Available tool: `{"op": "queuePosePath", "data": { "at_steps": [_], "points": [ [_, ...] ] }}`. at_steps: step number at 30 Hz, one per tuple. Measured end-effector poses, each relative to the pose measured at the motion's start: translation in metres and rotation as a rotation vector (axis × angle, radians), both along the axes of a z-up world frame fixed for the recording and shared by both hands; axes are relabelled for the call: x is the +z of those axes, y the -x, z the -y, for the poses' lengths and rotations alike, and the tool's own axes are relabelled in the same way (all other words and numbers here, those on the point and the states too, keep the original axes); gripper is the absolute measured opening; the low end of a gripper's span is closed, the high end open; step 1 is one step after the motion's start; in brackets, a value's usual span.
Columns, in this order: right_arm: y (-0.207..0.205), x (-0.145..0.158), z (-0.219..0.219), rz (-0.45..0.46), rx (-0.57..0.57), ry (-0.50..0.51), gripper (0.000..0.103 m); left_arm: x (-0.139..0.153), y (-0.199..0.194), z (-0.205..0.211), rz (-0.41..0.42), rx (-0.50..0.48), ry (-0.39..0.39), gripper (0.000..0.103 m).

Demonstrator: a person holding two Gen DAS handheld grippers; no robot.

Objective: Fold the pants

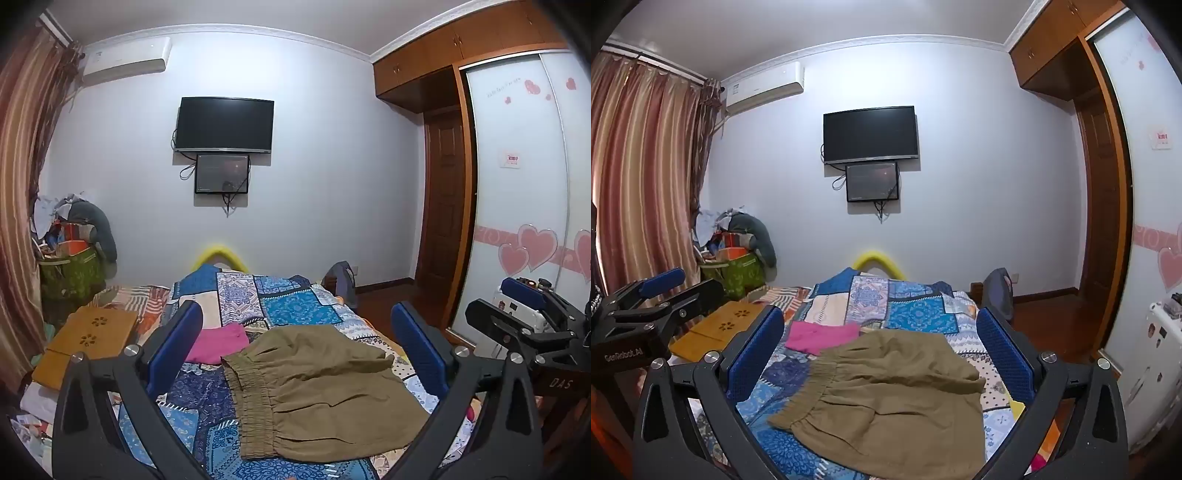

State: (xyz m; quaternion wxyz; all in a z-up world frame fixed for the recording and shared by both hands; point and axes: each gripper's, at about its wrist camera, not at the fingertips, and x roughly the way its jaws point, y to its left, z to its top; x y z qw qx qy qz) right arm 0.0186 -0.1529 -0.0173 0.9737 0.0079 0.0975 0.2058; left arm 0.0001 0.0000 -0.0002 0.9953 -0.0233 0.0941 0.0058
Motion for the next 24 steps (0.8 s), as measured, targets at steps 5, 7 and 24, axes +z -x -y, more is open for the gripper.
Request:
{"op": "queuePosePath", "data": {
  "at_steps": [5, 7, 24],
  "points": [
    [-0.0004, -0.0009, -0.0001, 0.001, -0.001, 0.001, 0.103, 0.0007, 0.0007, 0.0006, -0.008, -0.005, -0.005, 0.103],
    [-0.0002, -0.0015, -0.0008, 0.004, -0.002, 0.006, 0.103, -0.0011, 0.0021, 0.0028, -0.007, 0.003, -0.01, 0.103],
    [-0.002, -0.0002, 0.0005, 0.0, -0.012, 0.007, 0.103, -0.0037, 0.0006, 0.0082, -0.001, -0.011, -0.035, 0.103]
  ]
}}
